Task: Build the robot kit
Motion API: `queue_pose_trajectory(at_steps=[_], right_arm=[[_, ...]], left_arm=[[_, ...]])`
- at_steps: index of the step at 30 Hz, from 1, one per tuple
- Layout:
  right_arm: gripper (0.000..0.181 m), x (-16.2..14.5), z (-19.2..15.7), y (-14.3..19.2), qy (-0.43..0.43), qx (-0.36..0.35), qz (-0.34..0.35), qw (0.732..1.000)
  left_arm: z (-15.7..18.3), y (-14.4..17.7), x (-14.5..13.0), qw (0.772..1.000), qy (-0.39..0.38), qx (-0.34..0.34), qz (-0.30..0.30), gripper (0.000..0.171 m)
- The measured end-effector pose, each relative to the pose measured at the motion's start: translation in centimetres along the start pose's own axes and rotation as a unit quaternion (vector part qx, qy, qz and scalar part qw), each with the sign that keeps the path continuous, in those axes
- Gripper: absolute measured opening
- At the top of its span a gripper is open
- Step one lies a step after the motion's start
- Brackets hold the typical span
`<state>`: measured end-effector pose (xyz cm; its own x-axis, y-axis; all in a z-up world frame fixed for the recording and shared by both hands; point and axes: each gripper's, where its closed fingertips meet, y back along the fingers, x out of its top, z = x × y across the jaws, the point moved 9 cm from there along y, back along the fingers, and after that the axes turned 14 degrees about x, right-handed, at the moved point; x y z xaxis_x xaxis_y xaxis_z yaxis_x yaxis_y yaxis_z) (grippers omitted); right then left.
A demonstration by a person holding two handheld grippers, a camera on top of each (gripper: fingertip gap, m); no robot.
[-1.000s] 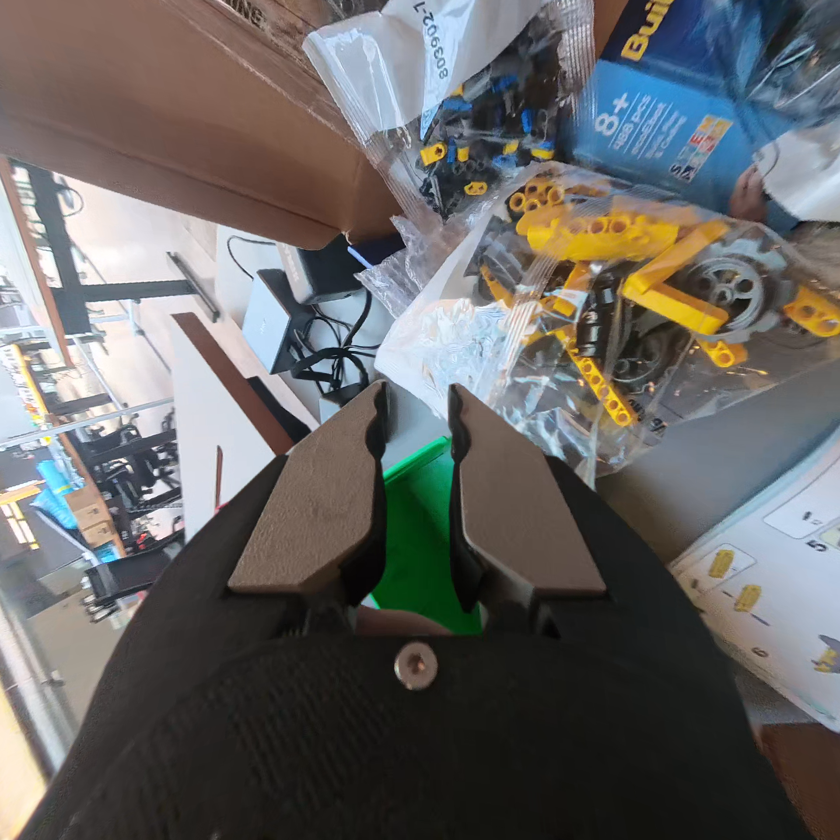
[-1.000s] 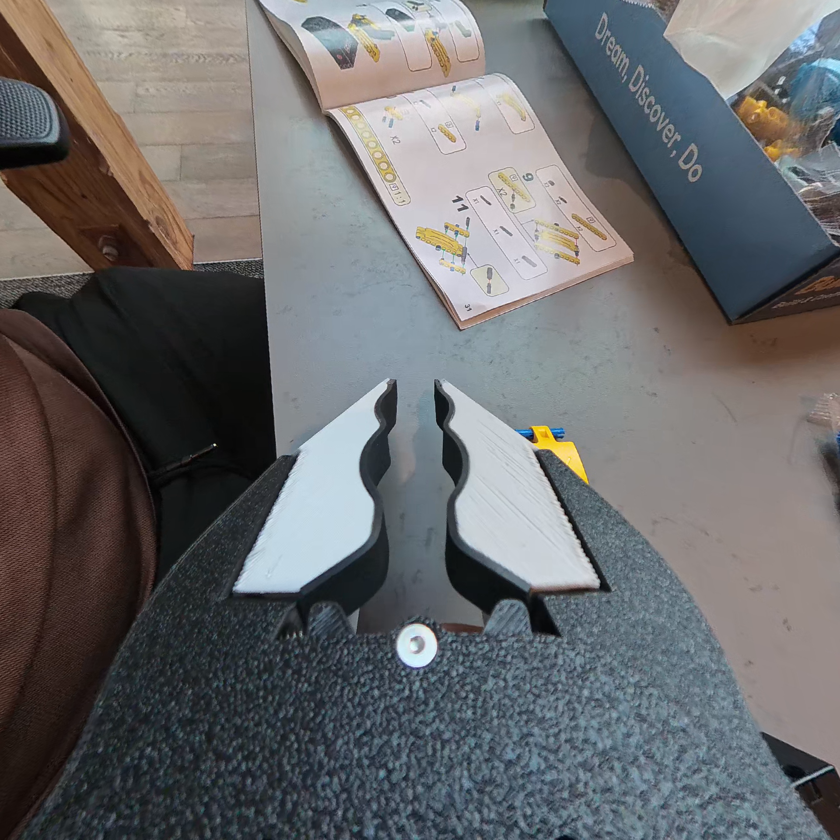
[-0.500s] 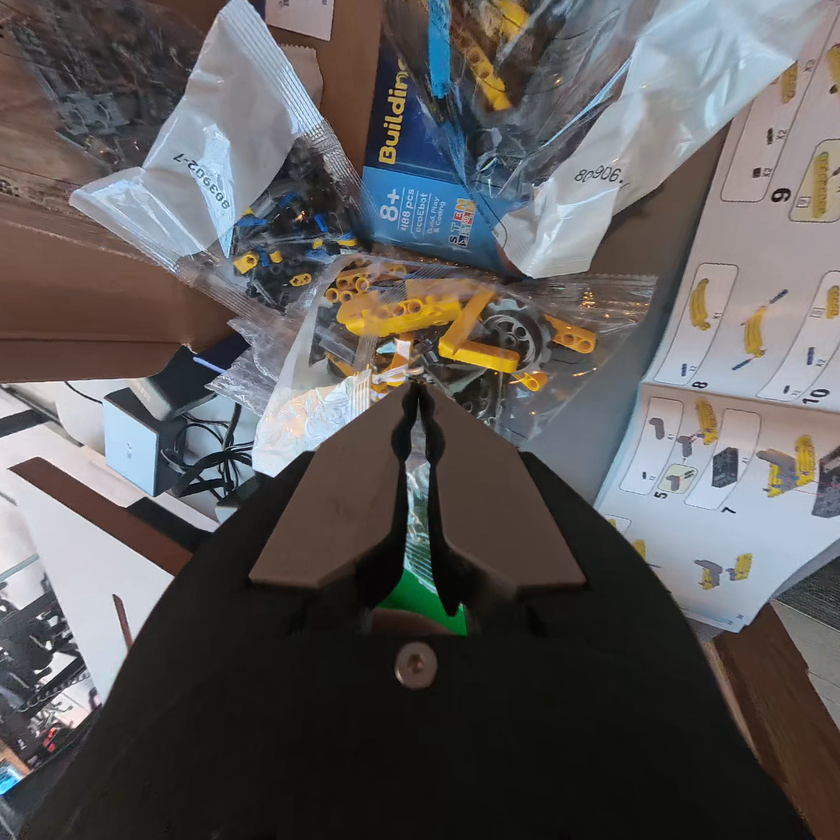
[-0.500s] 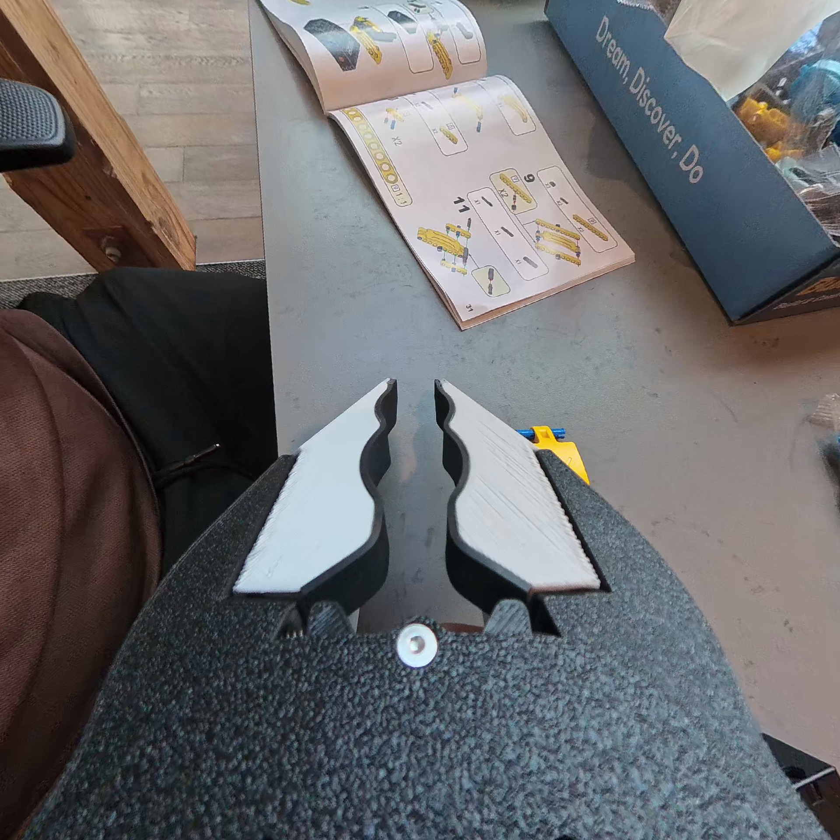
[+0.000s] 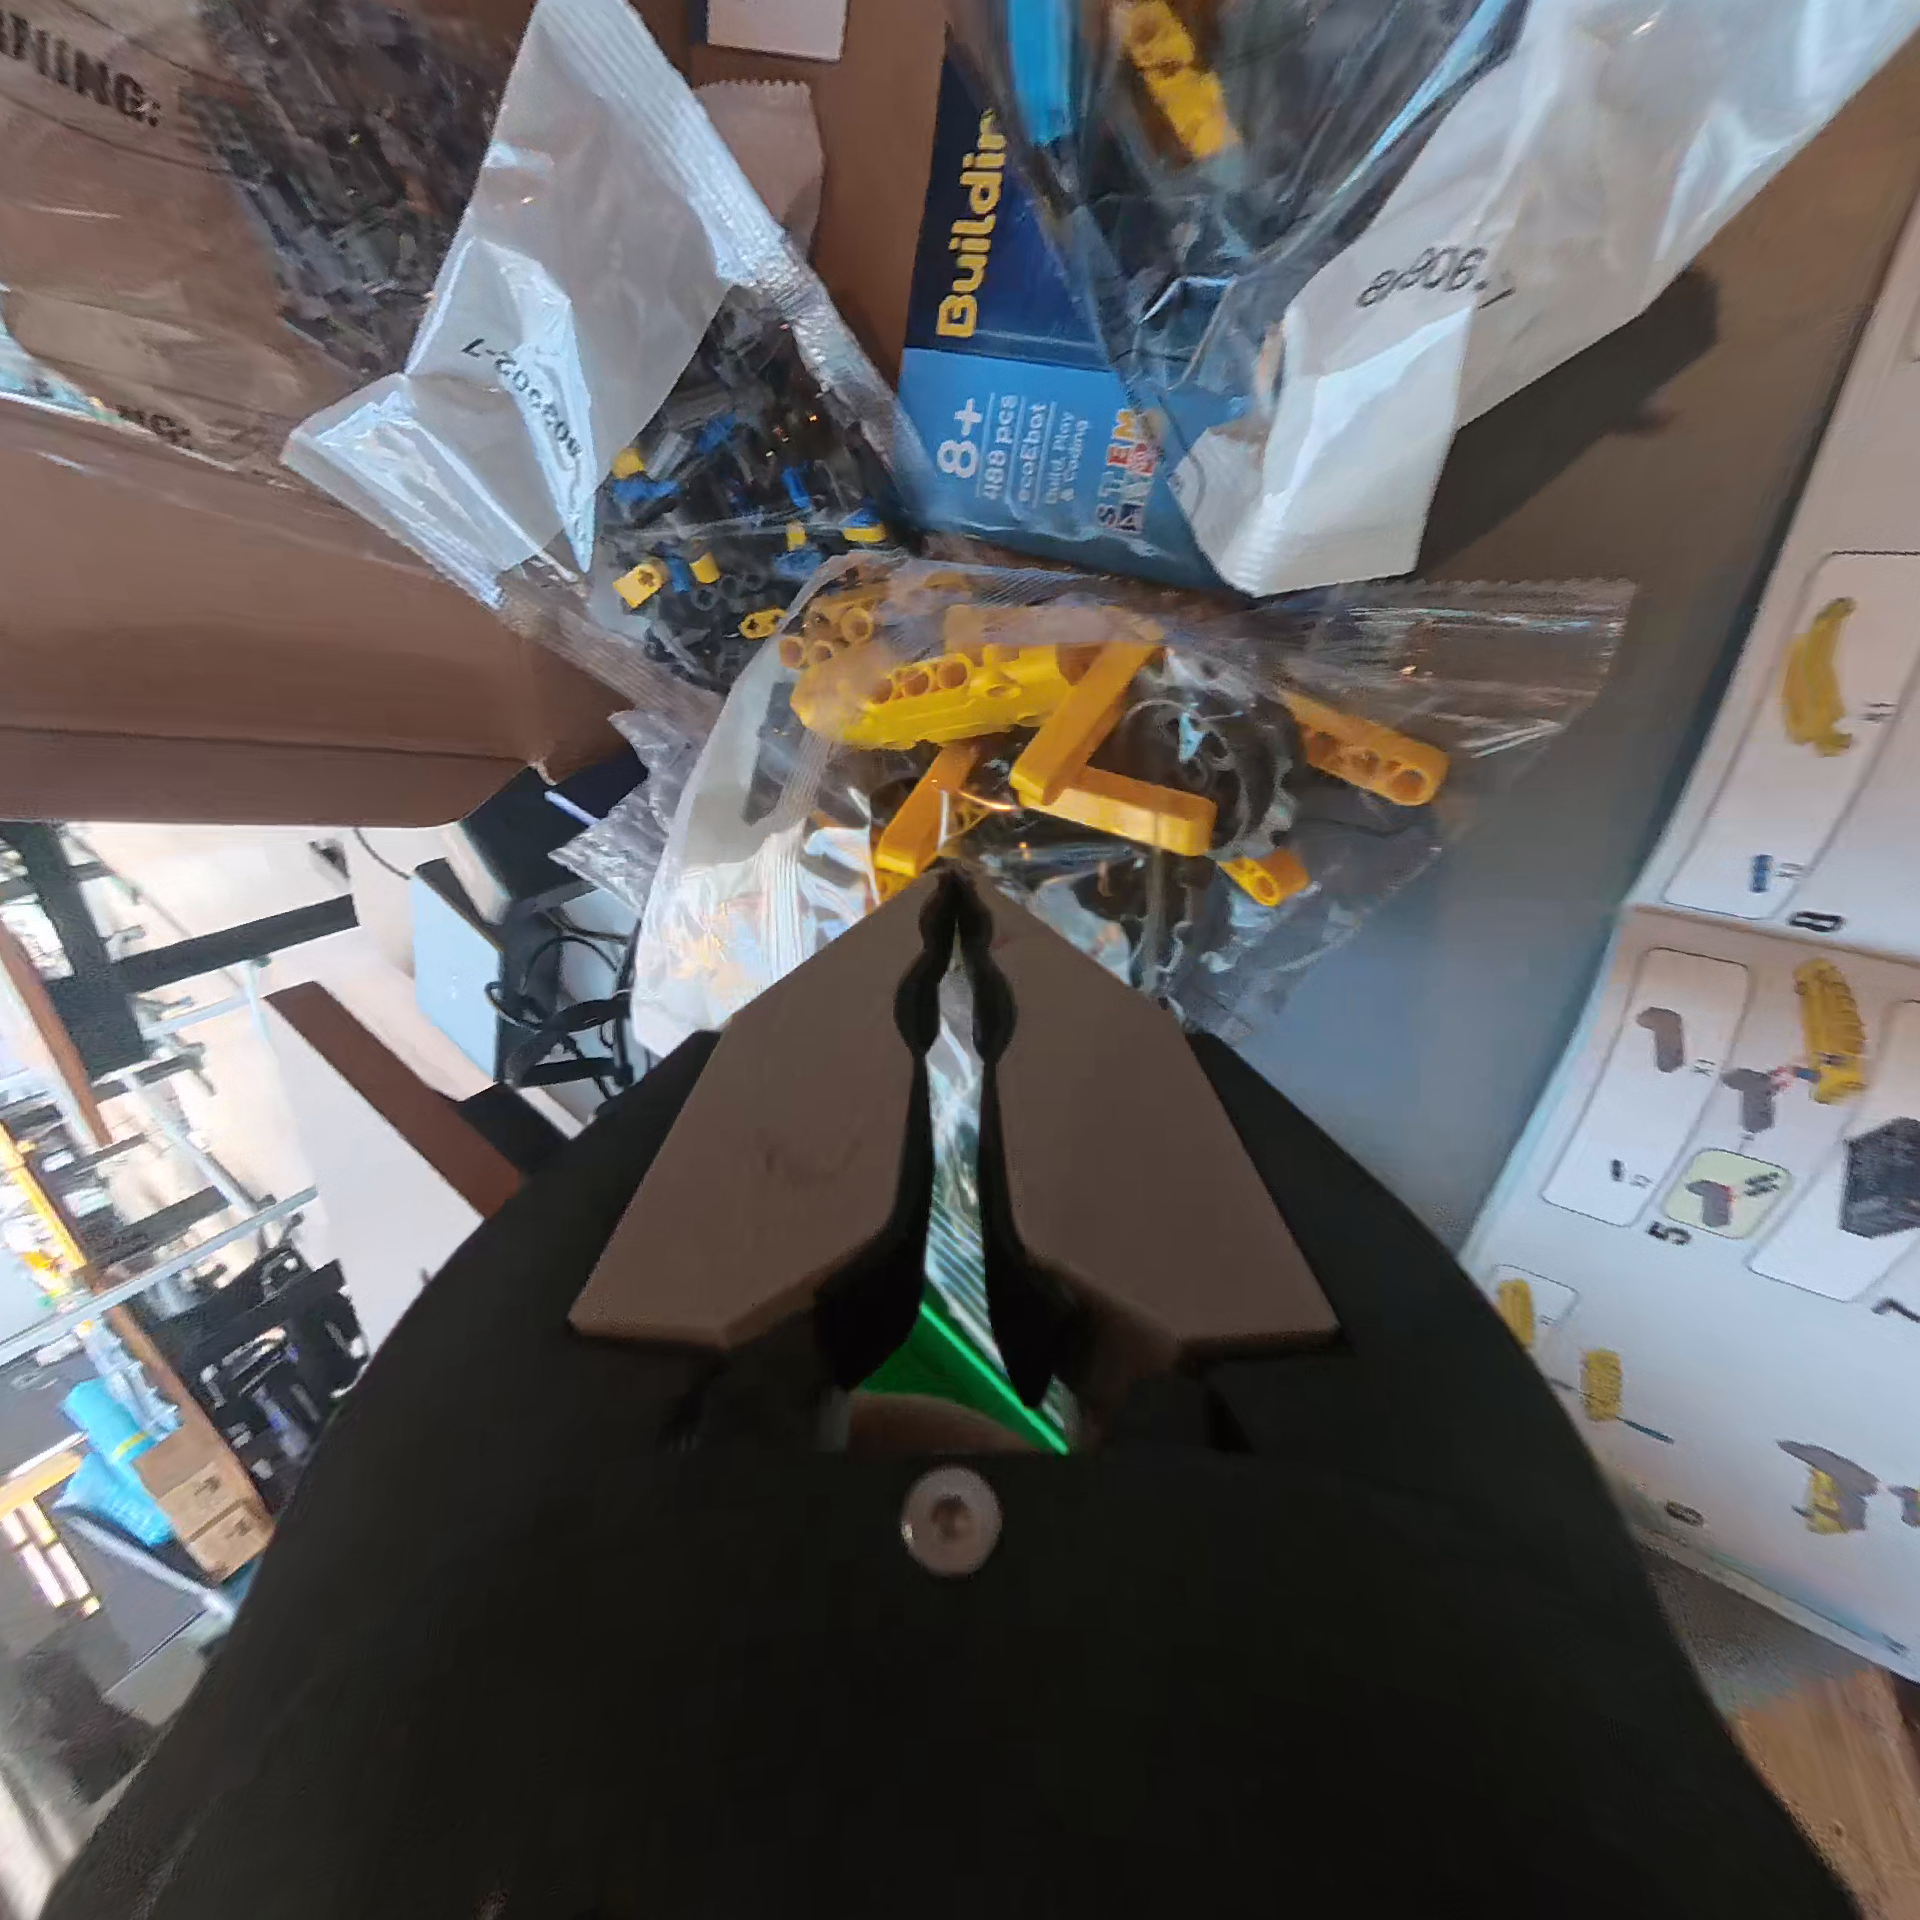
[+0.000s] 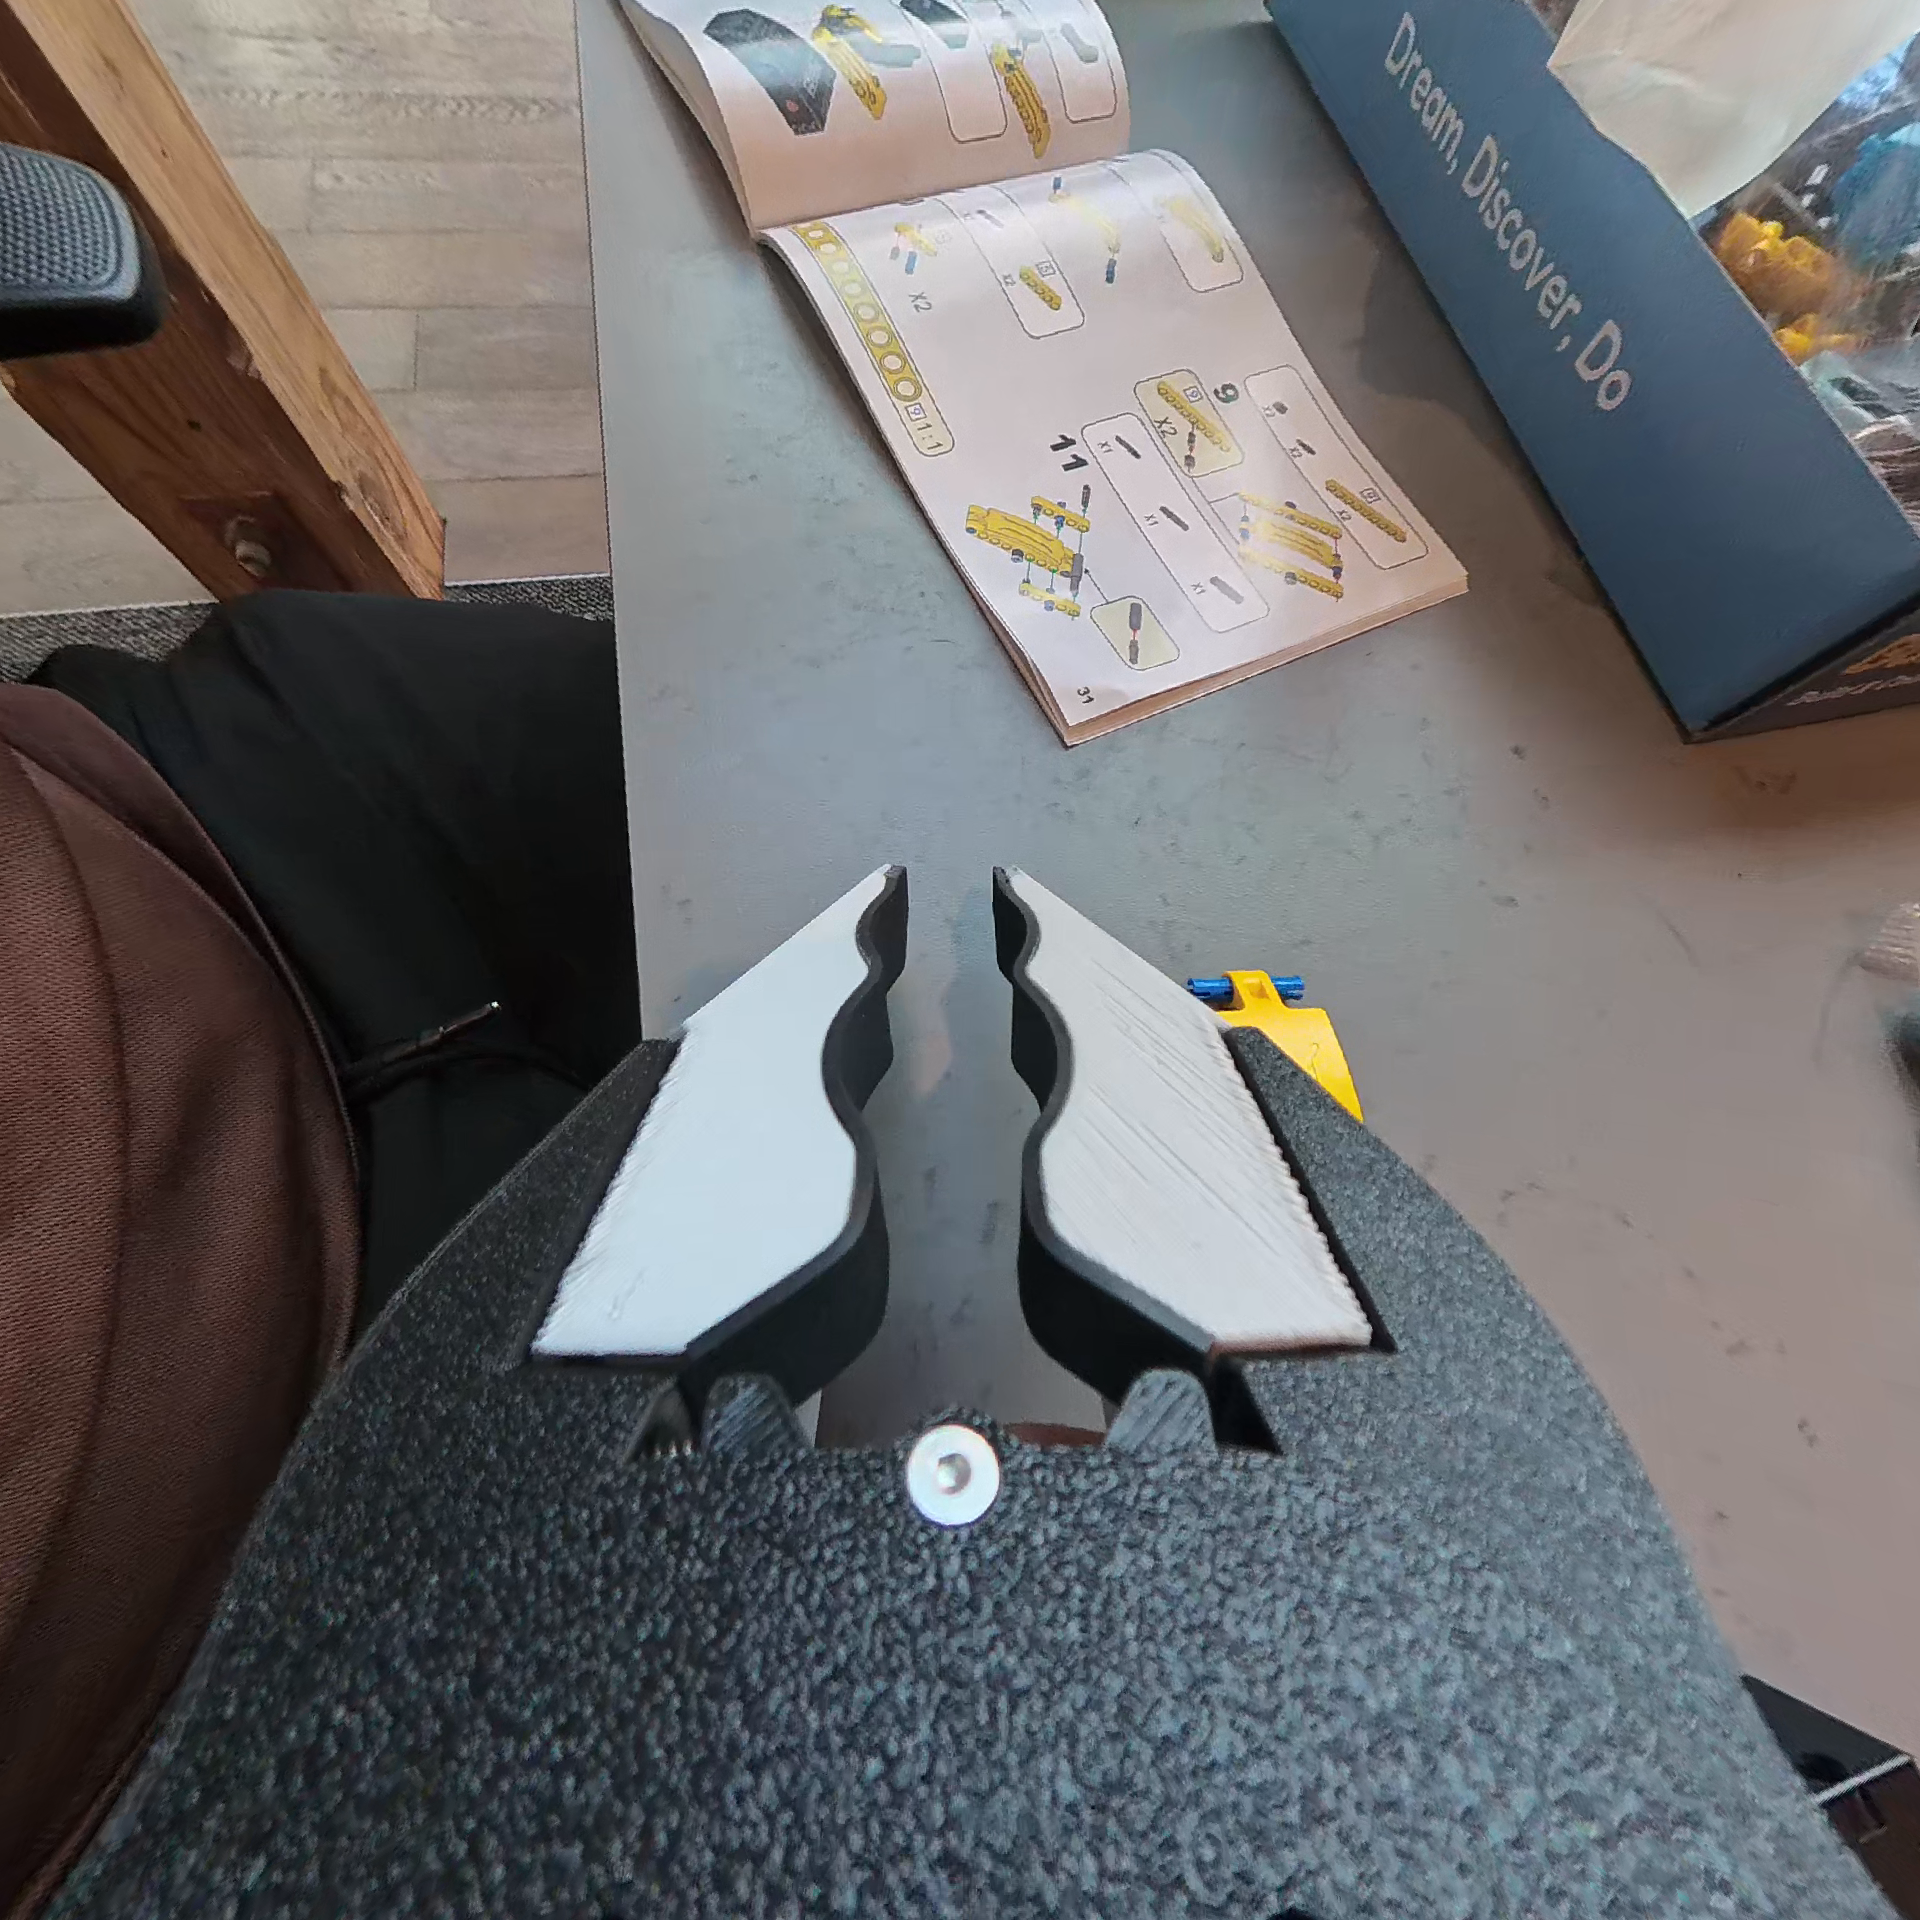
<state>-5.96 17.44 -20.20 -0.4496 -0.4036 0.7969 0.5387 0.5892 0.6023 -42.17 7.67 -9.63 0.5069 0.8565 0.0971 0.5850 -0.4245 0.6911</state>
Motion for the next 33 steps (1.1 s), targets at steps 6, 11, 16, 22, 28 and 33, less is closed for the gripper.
queue_pose_trajectory(at_steps=[6,11,16,22,28,33], right_arm=[[0.016,0.0,0.0,0.0,0.001,-0.003,-0.001,1.000],[0.016,0.0,0.0,0.0,0.000,-0.001,-0.001,1.000],[0.016,0.0,0.0,0.0,0.001,0.000,0.000,1.000],[0.016,0.0,0.0,0.0,0.001,0.001,0.000,1.000],[0.016,0.0,0.0,0.0,0.001,0.001,-0.001,1.000],[0.016,0.0,0.0,0.0,0.002,0.001,-0.001,1.000]], left_arm=[[-0.1,-0.7,0.2,0.999,-0.006,0.048,0.004,0.000],[-0.6,-0.7,0.1,0.999,0.003,0.031,0.006,0.000],[-1.0,-0.7,0.0,1.000,0.006,0.018,-0.003,0.004],[-0.7,-1.1,-0.2,0.999,0.007,0.011,-0.033,0.006],[-1.2,-0.7,-0.3,0.998,0.045,0.003,-0.032,0.009],[-1.4,-0.8,-0.6,0.993,0.114,-0.021,-0.034,0.012]])
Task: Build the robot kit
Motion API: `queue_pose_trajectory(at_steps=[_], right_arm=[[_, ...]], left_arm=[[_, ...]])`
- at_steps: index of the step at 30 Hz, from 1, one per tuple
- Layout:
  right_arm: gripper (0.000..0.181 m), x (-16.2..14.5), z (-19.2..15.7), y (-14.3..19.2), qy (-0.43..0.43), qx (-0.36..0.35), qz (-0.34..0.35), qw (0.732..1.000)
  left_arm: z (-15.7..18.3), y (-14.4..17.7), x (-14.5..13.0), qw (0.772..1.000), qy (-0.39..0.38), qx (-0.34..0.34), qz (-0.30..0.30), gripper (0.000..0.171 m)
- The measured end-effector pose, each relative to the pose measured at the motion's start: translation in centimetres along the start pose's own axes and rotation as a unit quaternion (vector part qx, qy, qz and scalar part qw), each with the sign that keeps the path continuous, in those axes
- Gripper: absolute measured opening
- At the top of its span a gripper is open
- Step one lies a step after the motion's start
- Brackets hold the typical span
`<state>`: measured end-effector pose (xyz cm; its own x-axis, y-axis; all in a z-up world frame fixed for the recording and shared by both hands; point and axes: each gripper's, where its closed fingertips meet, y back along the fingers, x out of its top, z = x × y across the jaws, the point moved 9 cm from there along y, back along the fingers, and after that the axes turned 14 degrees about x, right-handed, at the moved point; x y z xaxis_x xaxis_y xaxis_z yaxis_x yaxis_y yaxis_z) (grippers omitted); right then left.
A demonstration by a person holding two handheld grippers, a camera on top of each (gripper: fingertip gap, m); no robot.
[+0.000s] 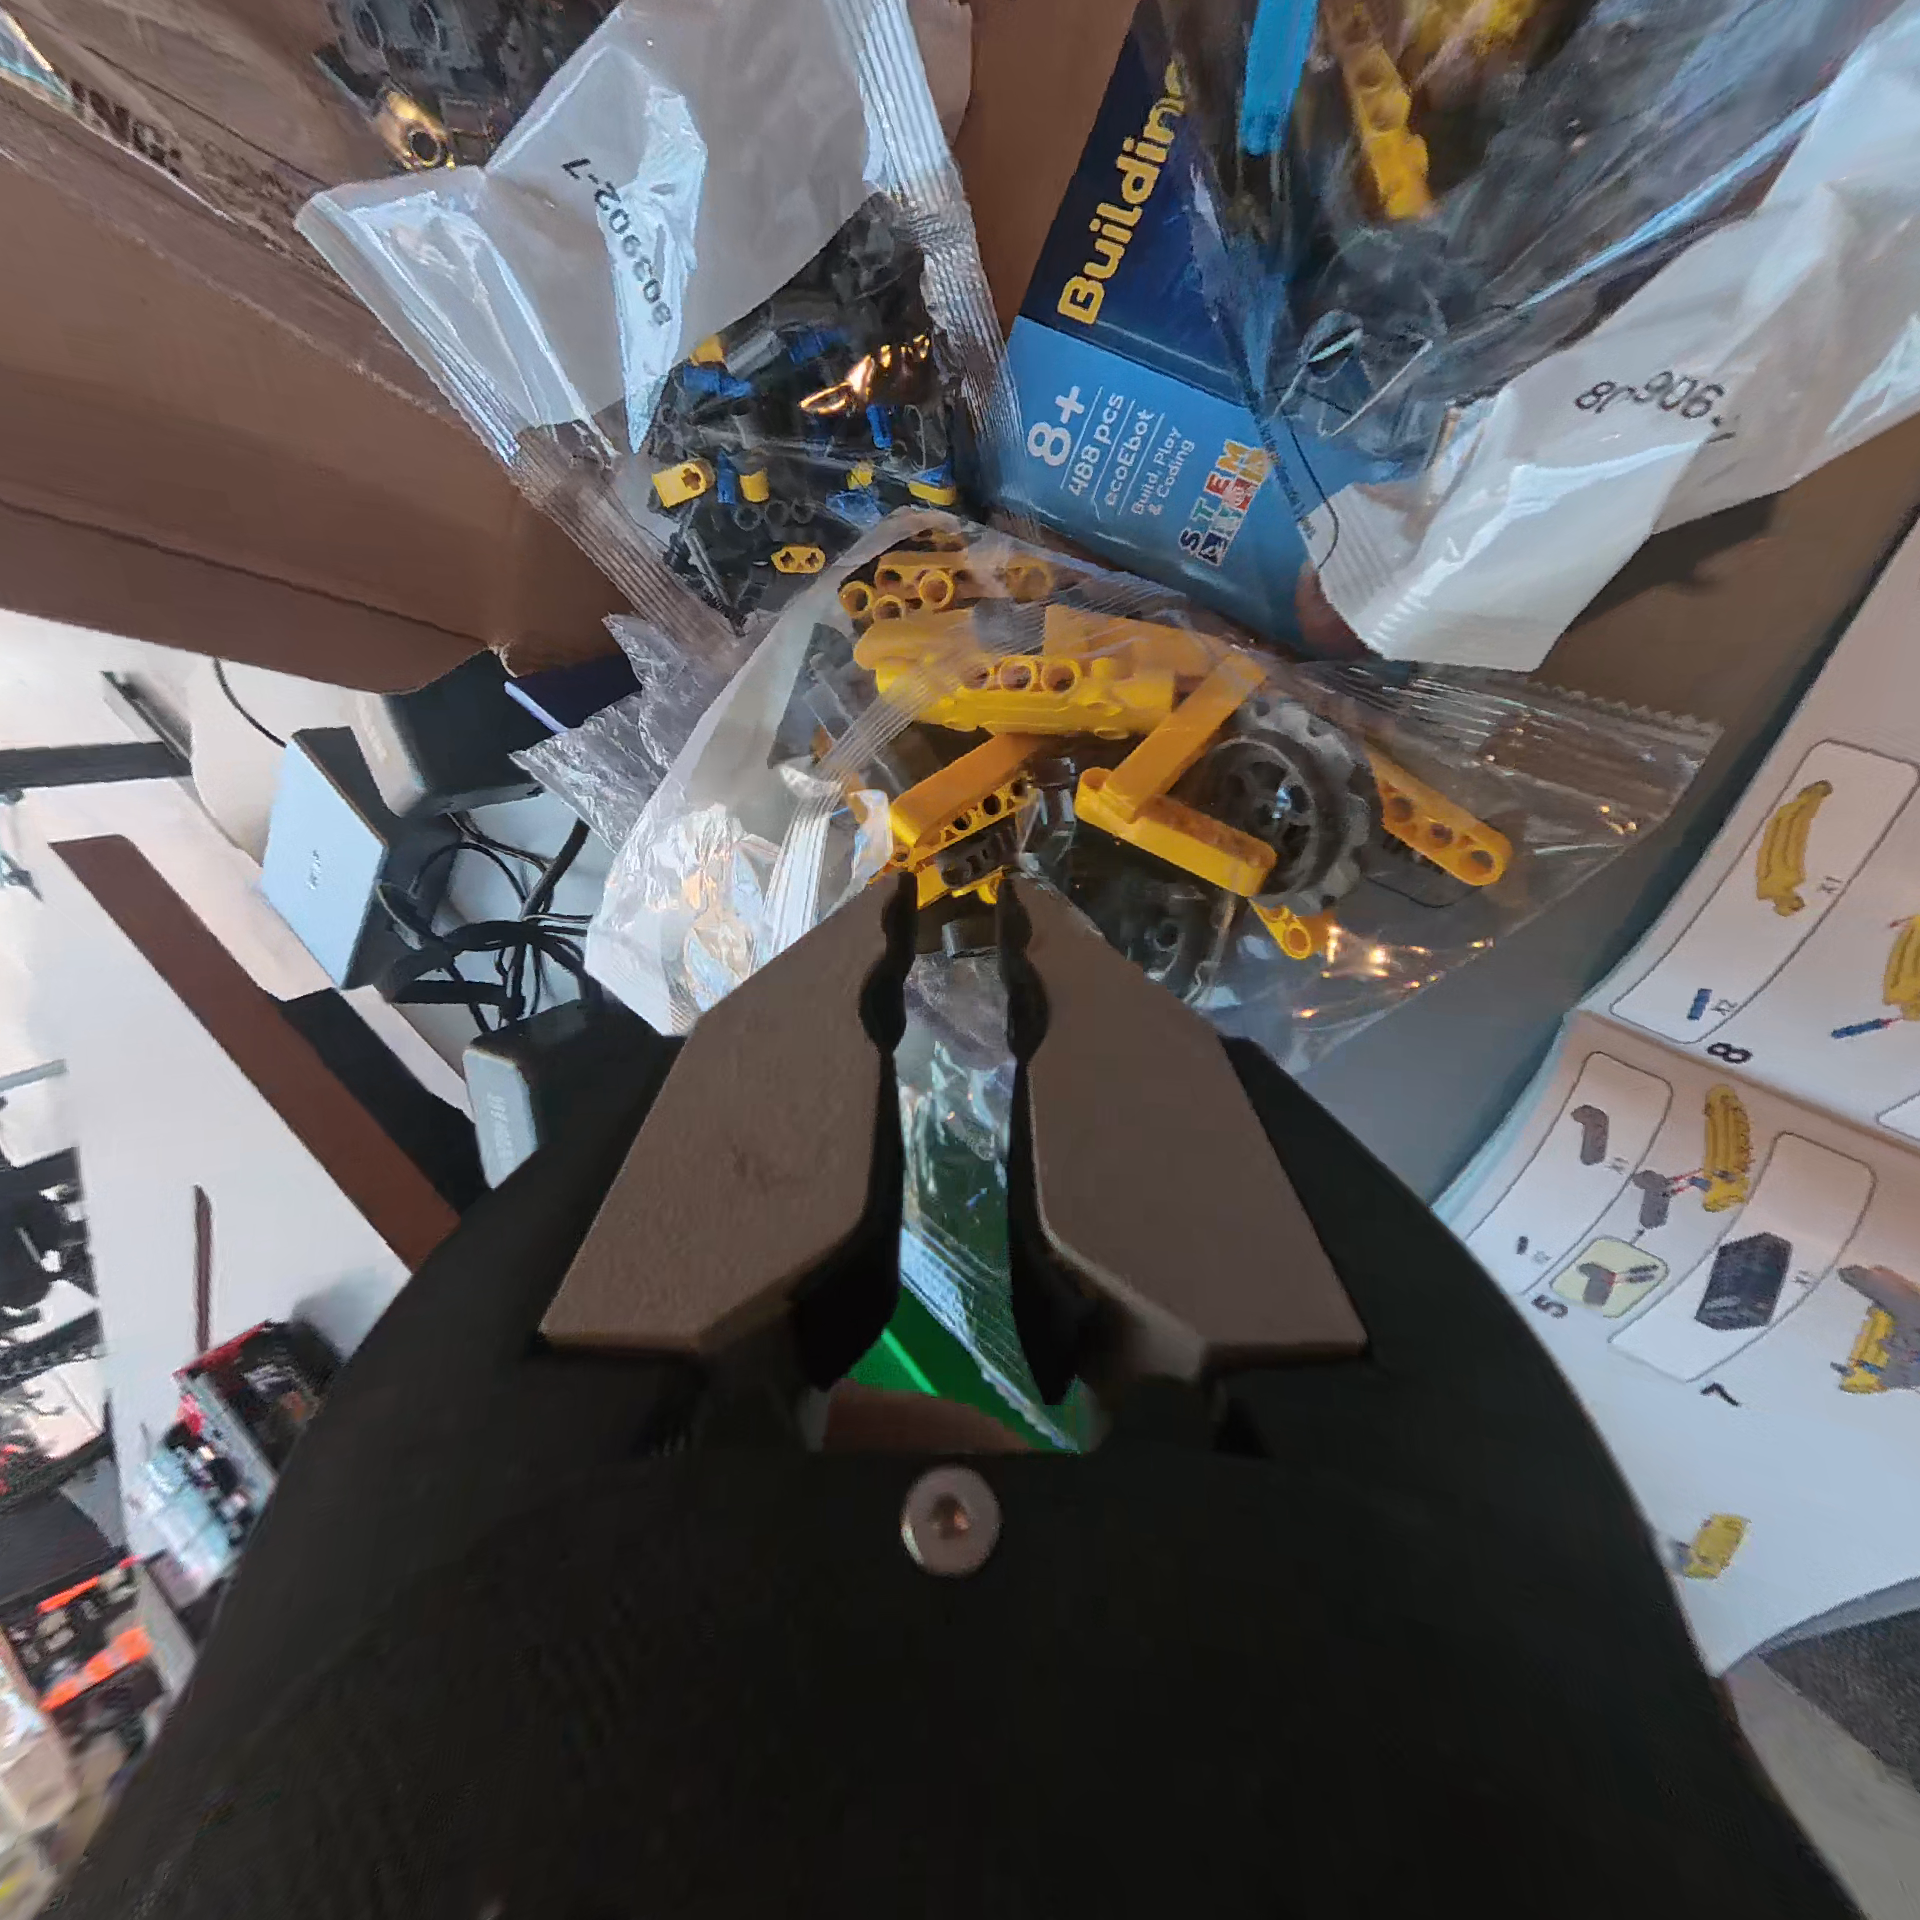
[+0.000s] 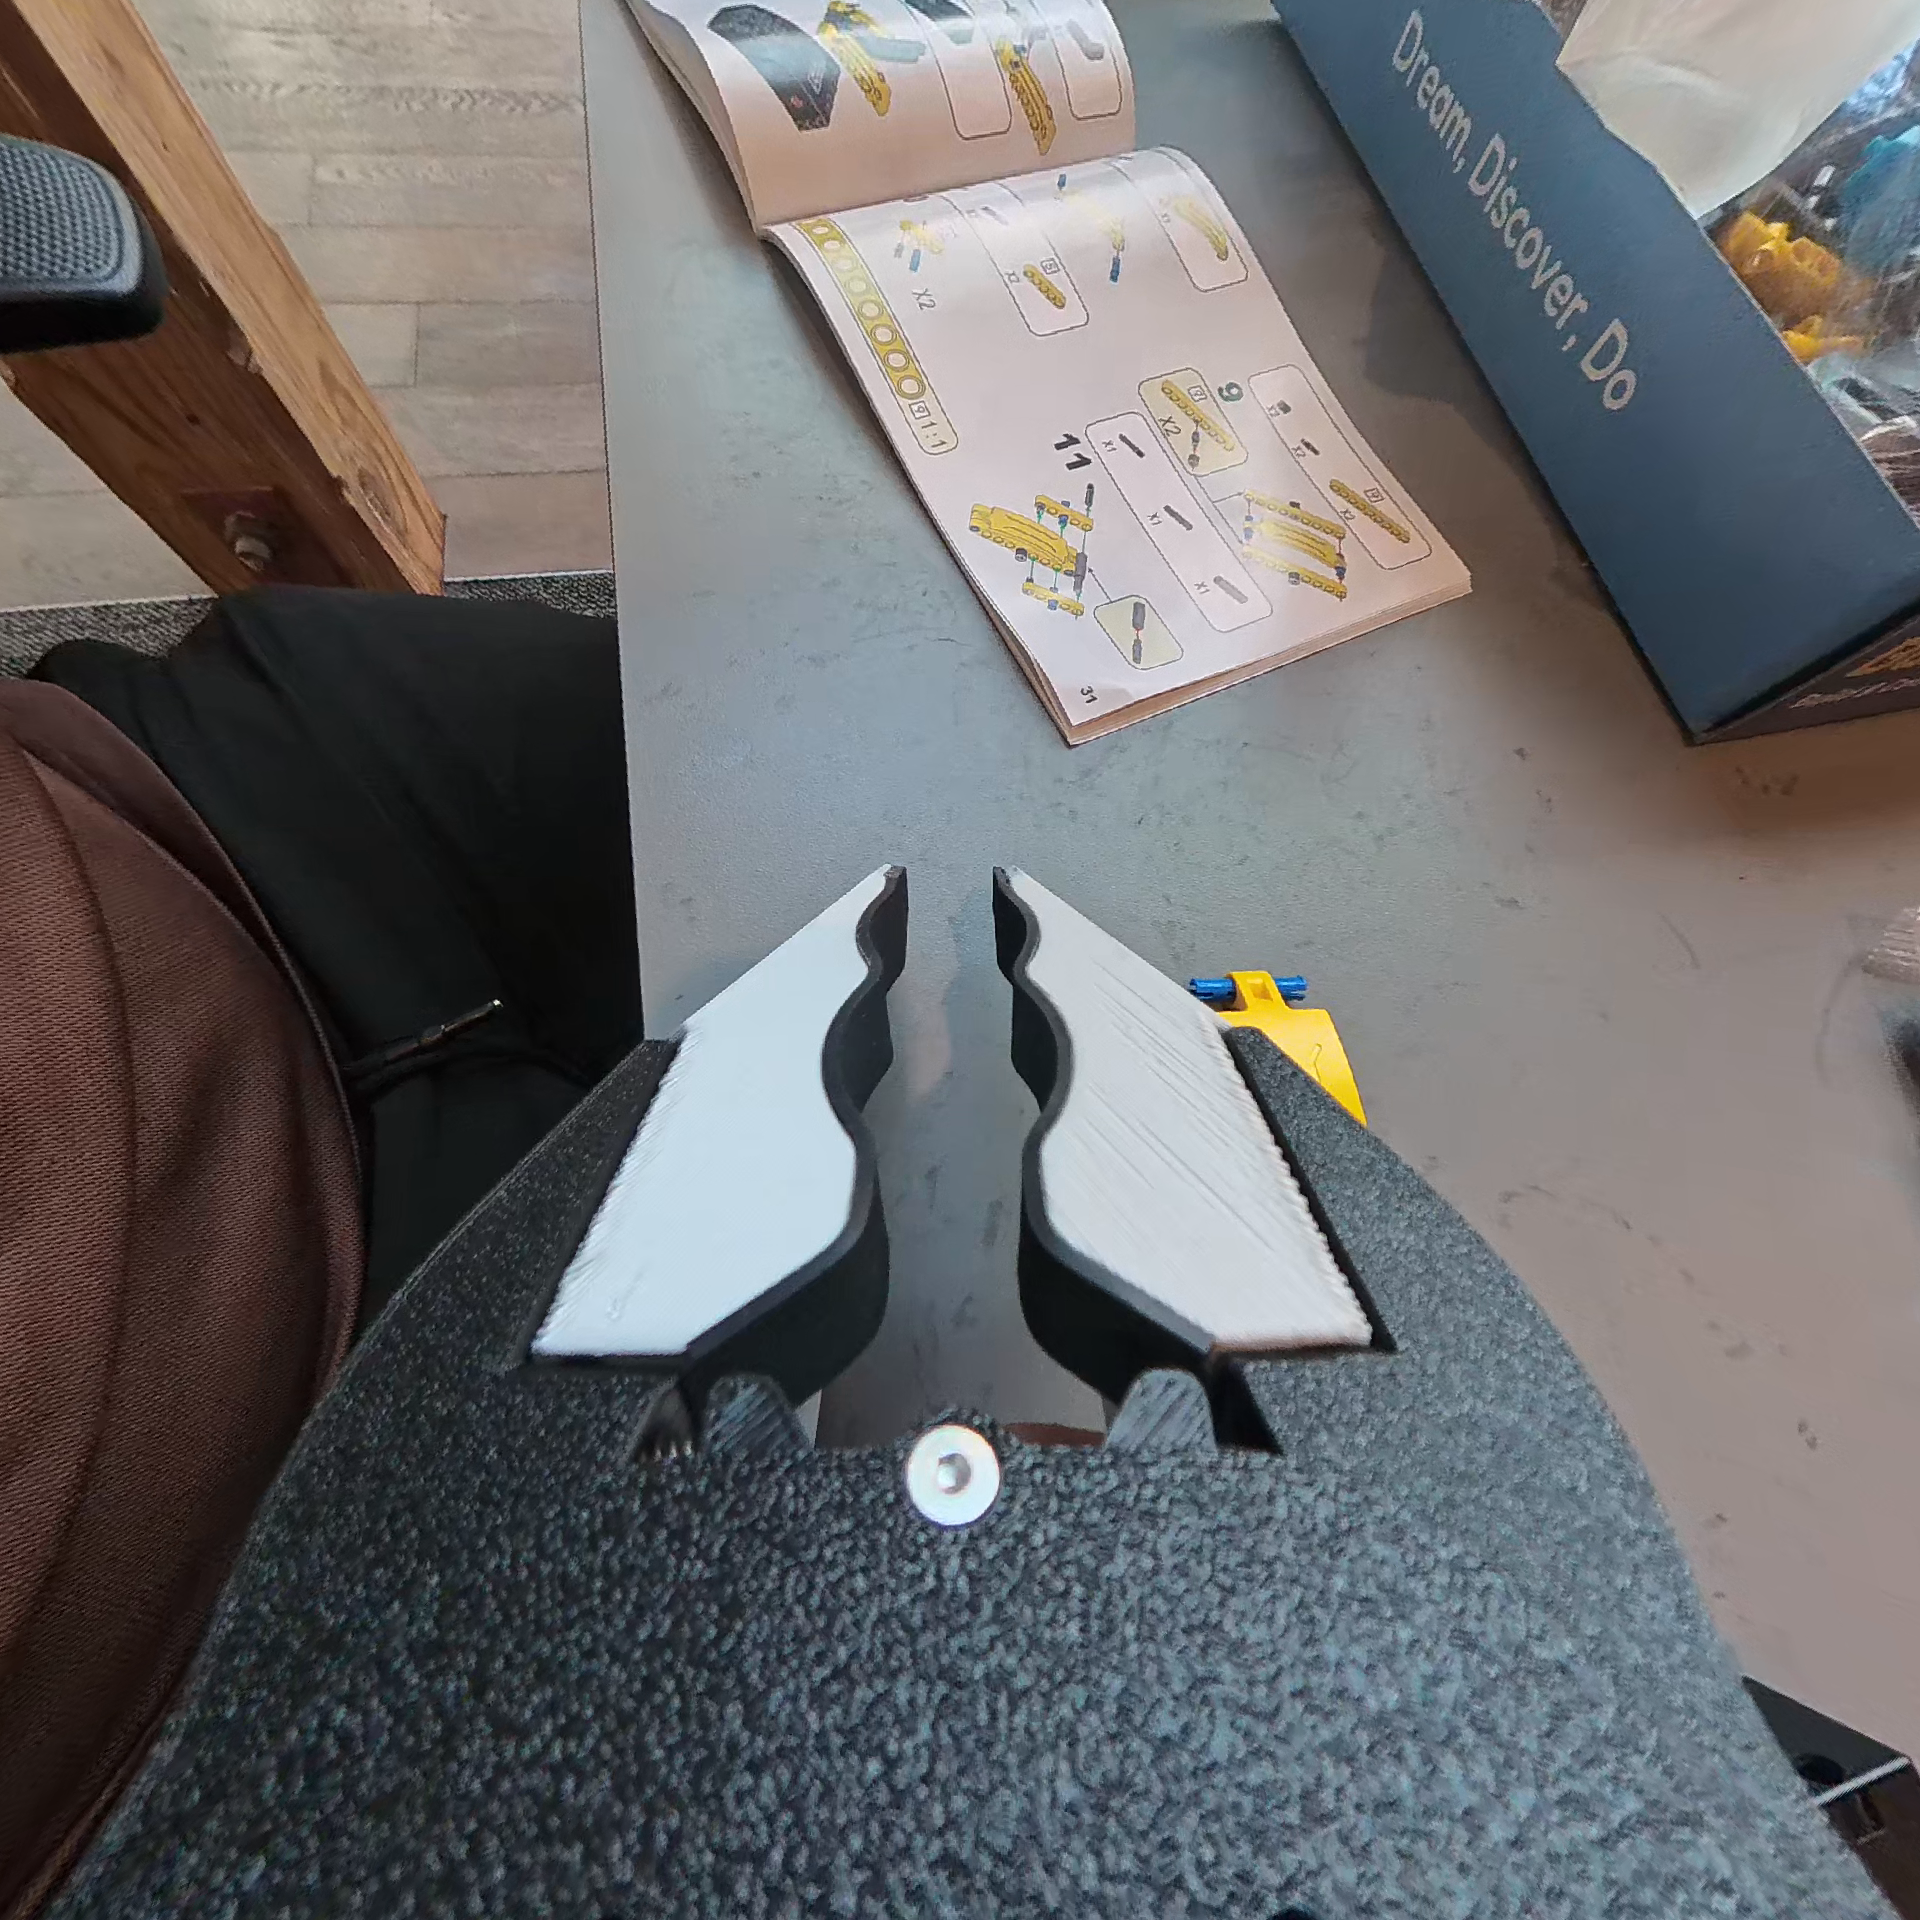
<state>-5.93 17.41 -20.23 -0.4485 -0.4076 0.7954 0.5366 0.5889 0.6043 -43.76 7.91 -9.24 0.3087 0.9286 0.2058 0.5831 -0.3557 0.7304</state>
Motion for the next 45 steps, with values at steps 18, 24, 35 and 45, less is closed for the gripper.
queue_pose_trajectory(at_steps=[18,24,35,45], right_arm=[[0.016,0.0,-0.1,0.0,0.004,-0.001,-0.003,1.000],[0.016,-0.1,-0.1,0.0,0.004,-0.001,-0.004,1.000],[0.016,-0.1,-0.2,0.0,0.005,-0.001,-0.003,1.000],[0.016,-0.1,-0.2,0.0,0.006,-0.004,-0.004,1.000]], left_arm=[[-1.6,-1.5,-1.0,0.880,0.460,-0.101,-0.058,0.020],[-1.6,-2.0,-0.6,0.876,0.477,-0.068,-0.039,0.020],[-1.1,-1.7,-0.8,0.874,0.481,-0.068,-0.025,0.005],[-4.1,2.8,-1.2,0.882,0.471,-0.029,0.015,0.004]])
